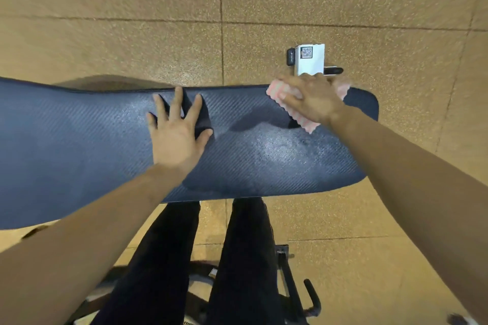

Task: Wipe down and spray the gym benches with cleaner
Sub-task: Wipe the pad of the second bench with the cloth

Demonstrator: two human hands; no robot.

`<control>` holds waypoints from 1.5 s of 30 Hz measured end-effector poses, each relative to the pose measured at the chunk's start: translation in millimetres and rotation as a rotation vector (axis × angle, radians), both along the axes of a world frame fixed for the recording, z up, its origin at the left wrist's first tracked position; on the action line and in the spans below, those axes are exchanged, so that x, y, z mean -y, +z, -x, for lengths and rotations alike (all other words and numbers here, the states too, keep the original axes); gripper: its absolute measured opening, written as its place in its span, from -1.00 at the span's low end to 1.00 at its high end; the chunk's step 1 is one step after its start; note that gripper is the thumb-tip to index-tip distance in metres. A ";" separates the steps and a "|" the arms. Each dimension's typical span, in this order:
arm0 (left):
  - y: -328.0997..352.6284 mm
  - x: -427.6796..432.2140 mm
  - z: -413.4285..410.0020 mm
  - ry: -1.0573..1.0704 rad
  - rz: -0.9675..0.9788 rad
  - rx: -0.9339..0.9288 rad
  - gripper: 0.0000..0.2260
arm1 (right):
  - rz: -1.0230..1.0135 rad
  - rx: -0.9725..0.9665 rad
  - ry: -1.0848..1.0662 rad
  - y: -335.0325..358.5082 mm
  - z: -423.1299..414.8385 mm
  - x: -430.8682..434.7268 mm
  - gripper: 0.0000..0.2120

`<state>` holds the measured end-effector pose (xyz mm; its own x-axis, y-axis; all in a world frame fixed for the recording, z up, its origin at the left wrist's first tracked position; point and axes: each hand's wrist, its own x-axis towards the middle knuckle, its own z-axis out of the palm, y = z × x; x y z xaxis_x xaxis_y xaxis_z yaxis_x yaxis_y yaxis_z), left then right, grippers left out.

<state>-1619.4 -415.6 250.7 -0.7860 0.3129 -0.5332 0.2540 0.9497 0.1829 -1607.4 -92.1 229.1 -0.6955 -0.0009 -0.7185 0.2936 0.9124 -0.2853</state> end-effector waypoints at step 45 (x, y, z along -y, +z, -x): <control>18.3 190.5 4.0 0.696 -0.023 0.002 -0.10 | 0.199 0.020 0.240 -6.9 113.4 298.2 -0.53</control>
<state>-1623.4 -606.1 269.0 -0.8067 -0.2521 -0.5345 -0.4128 0.8876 0.2043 -1720.8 -390.3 222.2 -0.6440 -0.3054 -0.7014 0.0844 0.8829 -0.4619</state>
